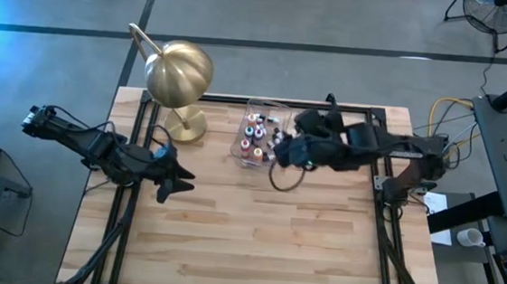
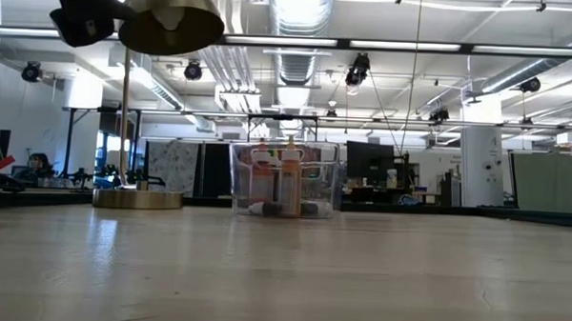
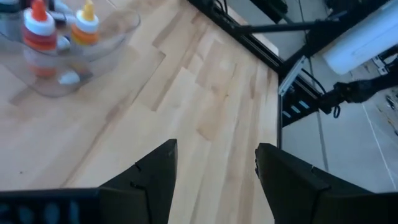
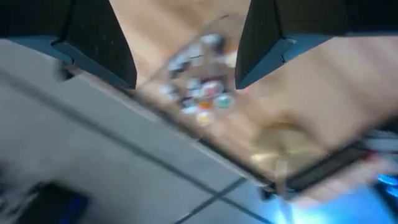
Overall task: Pick & Place food coloring
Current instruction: Return to Home Position
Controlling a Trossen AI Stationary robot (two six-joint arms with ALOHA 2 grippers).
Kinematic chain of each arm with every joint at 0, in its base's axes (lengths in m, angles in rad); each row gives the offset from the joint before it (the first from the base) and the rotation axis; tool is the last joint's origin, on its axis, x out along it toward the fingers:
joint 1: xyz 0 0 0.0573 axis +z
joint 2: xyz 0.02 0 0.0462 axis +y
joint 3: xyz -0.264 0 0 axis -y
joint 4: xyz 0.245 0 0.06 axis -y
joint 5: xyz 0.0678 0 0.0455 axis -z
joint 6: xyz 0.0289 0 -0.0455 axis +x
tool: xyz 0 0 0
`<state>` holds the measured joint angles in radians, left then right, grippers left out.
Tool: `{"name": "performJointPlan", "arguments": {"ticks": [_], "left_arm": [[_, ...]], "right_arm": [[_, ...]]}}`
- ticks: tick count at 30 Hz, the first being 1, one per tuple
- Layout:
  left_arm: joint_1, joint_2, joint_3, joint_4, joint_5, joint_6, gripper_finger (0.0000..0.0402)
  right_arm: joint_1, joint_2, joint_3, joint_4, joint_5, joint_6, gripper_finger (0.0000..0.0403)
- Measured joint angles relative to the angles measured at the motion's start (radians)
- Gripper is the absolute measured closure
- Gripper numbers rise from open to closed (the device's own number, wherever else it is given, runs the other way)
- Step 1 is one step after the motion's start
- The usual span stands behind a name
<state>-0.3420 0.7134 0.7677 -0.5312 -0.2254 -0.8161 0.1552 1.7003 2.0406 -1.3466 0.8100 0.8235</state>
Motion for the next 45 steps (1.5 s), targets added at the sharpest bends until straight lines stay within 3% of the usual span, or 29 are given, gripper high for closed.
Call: {"name": "performJointPlan", "arguments": {"ticks": [2,5,11,15,18,20,22,26,30,37,45], "left_arm": [[0.0,-0.007,0.0,0.0,-0.03,0.008,0.0211],[0.0,-0.008,-0.001,0.0,-0.093,0.037,0.0211],[0.008,0.008,-0.002,0.027,-0.132,0.077,0.0211],[0.02,0.022,-0.002,0.029,-0.132,0.109,0.0212],[0.024,0.033,-0.002,0.03,-0.129,0.104,0.0211],[0.024,0.037,-0.002,0.03,-0.114,0.093,0.0211],[0.024,0.037,-0.002,0.025,-0.102,0.083,0.0211],[0.024,0.033,-0.002,0.02,-0.098,0.077,0.0211],[0.024,0.025,-0.002,0.009,-0.111,0.084,0.0211],[0.026,0.008,-0.003,-0.02,-0.158,0.082,0.0211],[0.035,0.009,-0.003,0.055,-0.158,0.002,0.0211]], "right_arm": [[0.035,-0.012,0.006,0.012,-0.014,0.08,0.0138],[0.089,-0.017,0.006,0.056,-0.042,0.007,0.0142],[0.099,-0.04,-0.102,0.242,-0.282,-0.1,0.0149],[0.088,-0.078,-0.347,0.647,-0.407,-0.185,0.0148],[0.048,-0.131,-0.575,0.973,-0.607,-0.222,0.0146],[0.011,-0.183,-0.718,1.133,-0.729,-0.203,0.0145],[-0.025,-0.246,-0.845,1.265,-0.775,-0.158,0.0144],[-0.078,-0.419,-1.059,1.508,-0.781,-0.165,0.0148],[-0.109,-0.606,-1.235,1.642,-0.776,-0.248,0.0151],[-0.115,-0.91,-1.492,1.664,-0.683,-0.317,0.0148],[-0.115,-1.191,-1.733,1.681,-0.681,-0.316,0.0151]]}}
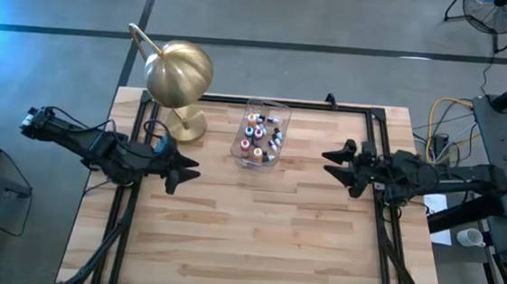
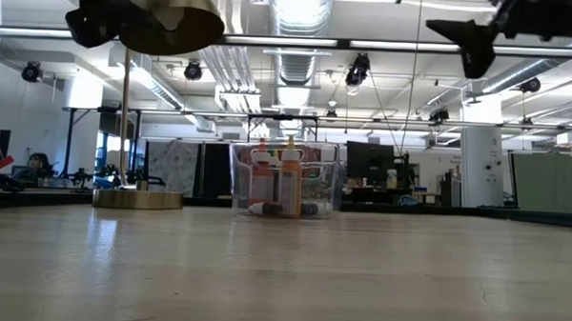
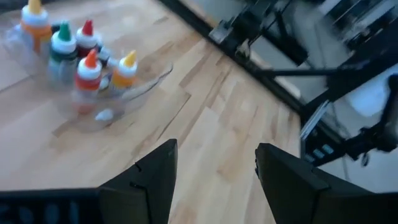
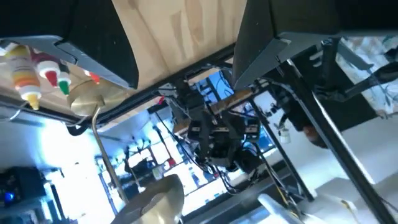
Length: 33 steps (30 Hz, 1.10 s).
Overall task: Pick & Place food coloring
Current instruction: Return to Home Position
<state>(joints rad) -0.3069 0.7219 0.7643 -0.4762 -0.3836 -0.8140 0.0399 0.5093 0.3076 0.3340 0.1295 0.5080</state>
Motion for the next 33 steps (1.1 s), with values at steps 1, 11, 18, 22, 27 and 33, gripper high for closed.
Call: {"name": "performJointPlan", "arguments": {"ticks": [1,11,18,22,27,33], "left_arm": [[0.003,0.0,0.0,0.02,-0.001,0.0,0.0211],[0.022,-0.044,0.011,0.318,-0.011,0.237,0.0211],[0.022,-0.197,0.014,0.165,-0.074,0.353,0.0211],[0.021,-0.312,-0.014,0.068,-0.09,0.352,0.0211],[0.022,-0.433,-0.124,0.16,-0.097,0.401,0.0211],[0.023,-0.536,-0.399,0.368,-0.089,0.4,0.0211]], "right_arm": [[0.0,-0.038,-0.024,0.003,0.0,-0.007,0.0152],[0.001,-0.469,-0.213,-0.04,-0.113,-0.061,0.0149],[-0.007,-0.48,-0.193,-0.188,-0.098,-0.056,0.0149],[-0.009,-0.491,-0.168,-0.279,-0.08,-0.045,0.0154],[-0.01,-0.507,-0.143,-0.304,-0.072,-0.047,0.0151],[-0.01,-0.505,-0.147,-0.309,-0.069,-0.048,0.0147]]}}
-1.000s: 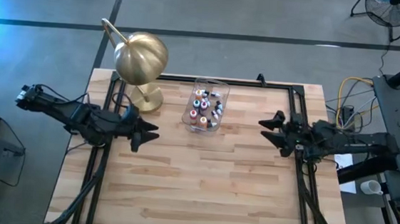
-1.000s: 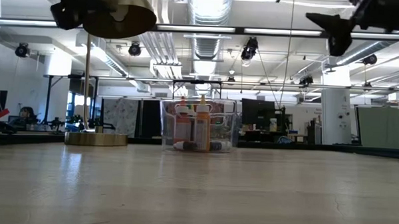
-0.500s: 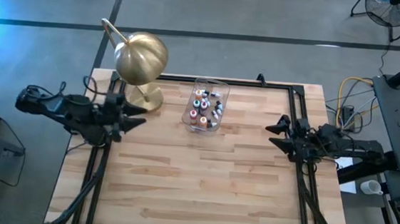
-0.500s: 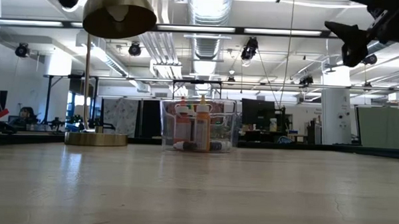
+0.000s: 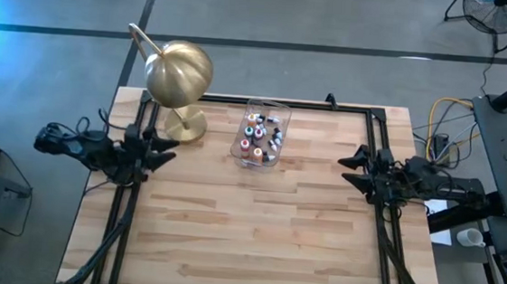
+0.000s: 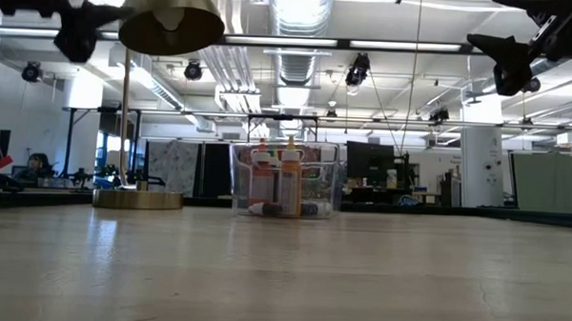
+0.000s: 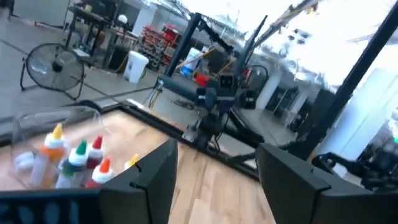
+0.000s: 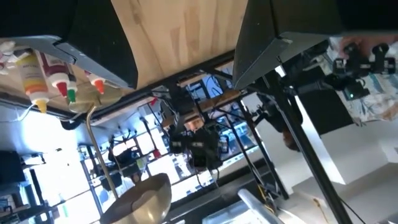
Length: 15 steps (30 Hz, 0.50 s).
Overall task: Pick & Place food coloring
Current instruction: Return to Home Position
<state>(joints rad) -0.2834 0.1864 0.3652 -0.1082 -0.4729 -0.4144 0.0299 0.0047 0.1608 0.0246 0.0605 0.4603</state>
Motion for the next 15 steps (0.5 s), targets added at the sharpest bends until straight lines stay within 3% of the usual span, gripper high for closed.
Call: {"name": "performJointPlan", "arguments": {"ticks": [8,11,15], "left_arm": [[0.0,-0.185,-0.22,0.065,-0.184,-0.05,0.0211],[0.001,-0.185,-0.258,0.049,-0.283,-0.076,0.0211],[0.001,-0.152,-0.263,0.08,-0.302,-0.077,0.0211]], "right_arm": [[0.0,0.011,-0.002,-0.001,0.001,0.0,0.0154],[0.0,0.01,-0.002,0.0,0.002,0.0,0.0152],[0.0,0.011,-0.002,0.0,0.002,0.0,0.0147]]}}
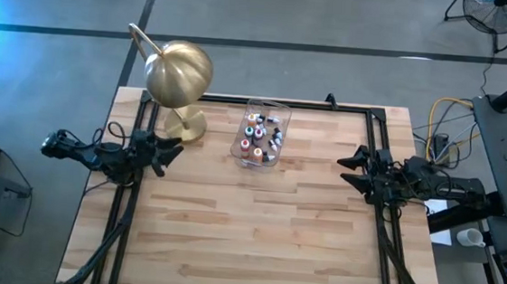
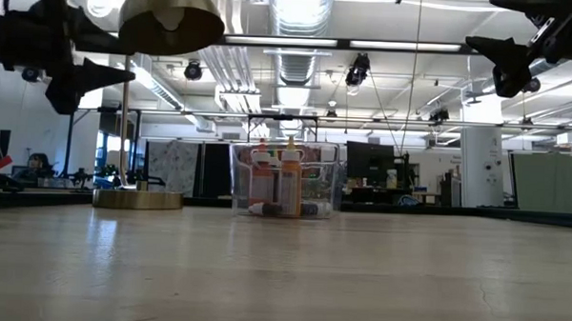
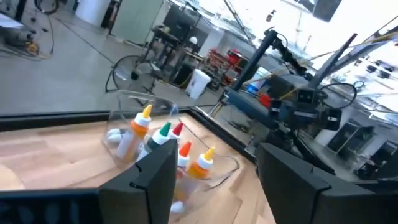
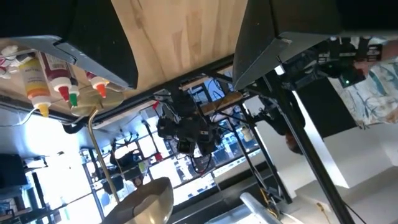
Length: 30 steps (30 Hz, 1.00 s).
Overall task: Pick & Place food coloring
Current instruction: Return to Home Position
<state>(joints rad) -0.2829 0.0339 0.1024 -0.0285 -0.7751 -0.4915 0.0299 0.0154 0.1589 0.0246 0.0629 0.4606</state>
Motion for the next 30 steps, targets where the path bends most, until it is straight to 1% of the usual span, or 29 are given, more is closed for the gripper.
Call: {"name": "performJointPlan", "arguments": {"ticks": [4,11,14,19,22,24,25,27,29,30], "left_arm": [[0.0,0.006,0.012,0.042,-0.002,0.0,0.0211],[0.0,0.008,0.007,0.031,-0.001,0.001,0.0211],[0.0,0.012,0.007,0.033,-0.001,0.001,0.0211],[0.003,-0.015,0.007,0.029,-0.001,0.001,0.0211],[0.031,-0.033,0.007,0.029,0.002,0.016,0.0211],[0.07,-0.033,0.007,0.028,0.006,0.075,0.0211],[0.096,-0.033,0.007,0.028,0.027,0.099,0.0211],[0.157,-0.033,0.006,0.029,0.121,0.125,0.0211],[0.232,-0.033,-0.008,0.04,0.271,0.133,0.0211],[0.272,-0.033,-0.022,0.055,0.367,0.141,0.0211]], "right_arm": [[0.0,0.0,0.0,-0.001,0.0,0.0,0.0147],[0.0,0.0,0.0,-0.009,0.0,0.0,0.0154],[0.0,0.0,0.0,-0.012,0.0,0.0,0.0152],[0.0,0.0,0.0,-0.014,0.0,0.0,0.0147],[0.0,0.0,0.0,-0.014,0.0,0.0,0.0148],[0.0,0.0,0.0,-0.014,0.0,0.0,0.015],[0.0,0.0,0.0,-0.014,0.0,0.0,0.0151],[0.0,0.0,0.0,-0.014,0.0,0.0,0.0153],[0.0,0.0,0.0,-0.014,0.0,0.0,0.0154],[0.0,0.0,0.0,-0.014,0.0,0.0,0.0154]]}}
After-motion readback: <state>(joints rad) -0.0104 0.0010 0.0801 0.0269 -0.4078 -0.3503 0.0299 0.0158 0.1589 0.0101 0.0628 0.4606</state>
